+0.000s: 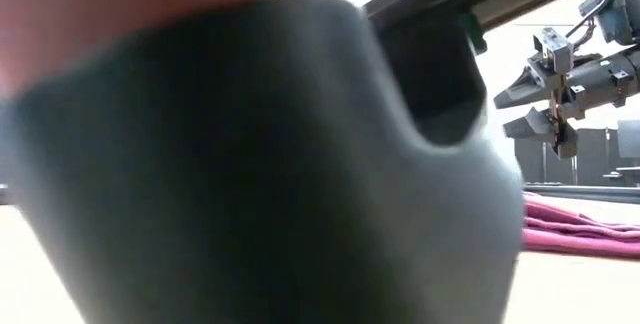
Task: Pick and placing Produce into tupperware
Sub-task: Put the pink peach into the transparent bin
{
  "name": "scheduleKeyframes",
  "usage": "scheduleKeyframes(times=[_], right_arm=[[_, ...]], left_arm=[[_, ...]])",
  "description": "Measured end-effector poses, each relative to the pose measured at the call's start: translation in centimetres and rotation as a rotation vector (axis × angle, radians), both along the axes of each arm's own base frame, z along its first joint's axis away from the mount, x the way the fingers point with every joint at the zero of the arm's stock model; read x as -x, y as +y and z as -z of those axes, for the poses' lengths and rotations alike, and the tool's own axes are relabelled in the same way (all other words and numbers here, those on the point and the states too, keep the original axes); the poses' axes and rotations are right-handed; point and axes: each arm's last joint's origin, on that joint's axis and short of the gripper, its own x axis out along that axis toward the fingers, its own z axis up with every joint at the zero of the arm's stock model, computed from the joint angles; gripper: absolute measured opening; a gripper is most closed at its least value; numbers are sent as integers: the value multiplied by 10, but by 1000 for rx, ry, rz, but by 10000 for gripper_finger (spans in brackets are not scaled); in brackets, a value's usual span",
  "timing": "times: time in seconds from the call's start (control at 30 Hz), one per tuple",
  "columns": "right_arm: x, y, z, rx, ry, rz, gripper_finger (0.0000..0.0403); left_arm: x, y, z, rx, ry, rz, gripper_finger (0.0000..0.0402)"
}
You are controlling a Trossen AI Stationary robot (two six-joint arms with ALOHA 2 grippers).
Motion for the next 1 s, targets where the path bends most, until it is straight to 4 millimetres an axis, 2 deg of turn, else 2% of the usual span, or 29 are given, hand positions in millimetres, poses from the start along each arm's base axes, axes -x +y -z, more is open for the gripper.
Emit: scheduleKeyframes(times=[0.37,0.67,1.0], right_arm=[[0,0,0,0,0,0,219],[0,0,0,0,0,0,219],[0,0,0,0,0,0,219]], left_arm=[[0,0,11,25,26,-14,208],[1,2,11,0,33,-22,204],[3,4,12,-27,56,-24,129]])
